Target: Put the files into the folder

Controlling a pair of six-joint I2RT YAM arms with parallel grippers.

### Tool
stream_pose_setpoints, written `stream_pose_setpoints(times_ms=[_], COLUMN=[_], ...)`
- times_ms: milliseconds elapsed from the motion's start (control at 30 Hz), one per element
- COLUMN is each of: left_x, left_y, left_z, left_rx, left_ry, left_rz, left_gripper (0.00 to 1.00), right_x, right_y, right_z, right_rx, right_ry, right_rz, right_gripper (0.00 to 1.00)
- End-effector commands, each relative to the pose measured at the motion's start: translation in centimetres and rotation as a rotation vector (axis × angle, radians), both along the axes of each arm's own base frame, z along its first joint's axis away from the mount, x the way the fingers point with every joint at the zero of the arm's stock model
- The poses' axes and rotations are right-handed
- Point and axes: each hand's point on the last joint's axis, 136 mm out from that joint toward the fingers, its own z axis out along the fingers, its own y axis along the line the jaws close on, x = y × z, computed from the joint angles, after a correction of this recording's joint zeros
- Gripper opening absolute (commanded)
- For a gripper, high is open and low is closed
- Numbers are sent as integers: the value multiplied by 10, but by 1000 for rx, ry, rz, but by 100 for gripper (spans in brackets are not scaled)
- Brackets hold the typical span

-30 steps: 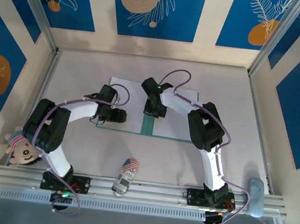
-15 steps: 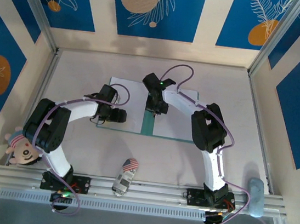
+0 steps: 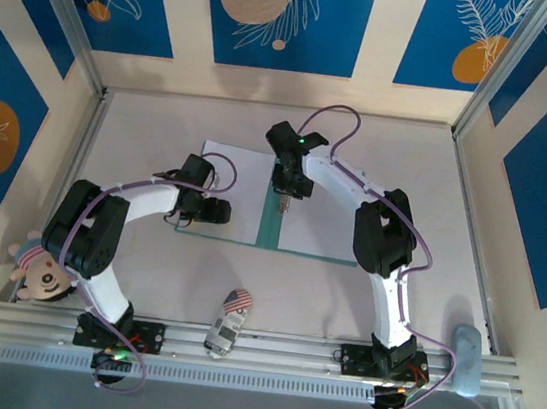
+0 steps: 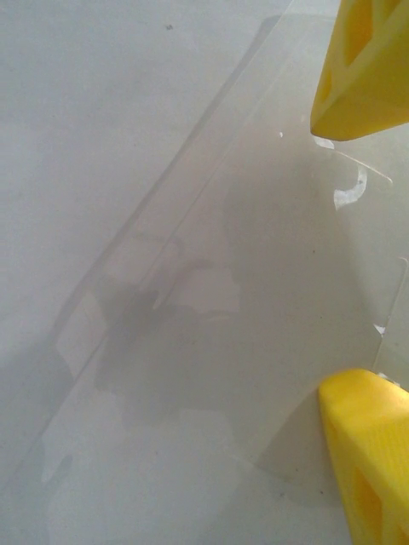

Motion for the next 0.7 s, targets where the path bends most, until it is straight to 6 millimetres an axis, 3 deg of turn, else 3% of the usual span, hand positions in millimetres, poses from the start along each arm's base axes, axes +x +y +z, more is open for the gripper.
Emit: stream_pose_setpoints(times_ms=[0,200,467,667], left_x=[-59,-59,-60,-60], left_y=[31,31,31,30], left_z=[-55,-55,-56,-55], left_rx=[110,114,113,106], left_ry=[270,271,281,277], left_rz=[27,28,29,28], left_gripper=[78,78,78,78], right_x=[-3,-8,-16,-19], right_y=[-8,-4,19,19], right_z=[24,28,25,17], right_rx=[-10,21,83,45], right_ry=[-14,-5,1,8], right_rz=[11,8,11,-9], right_gripper=[27,29,33,38])
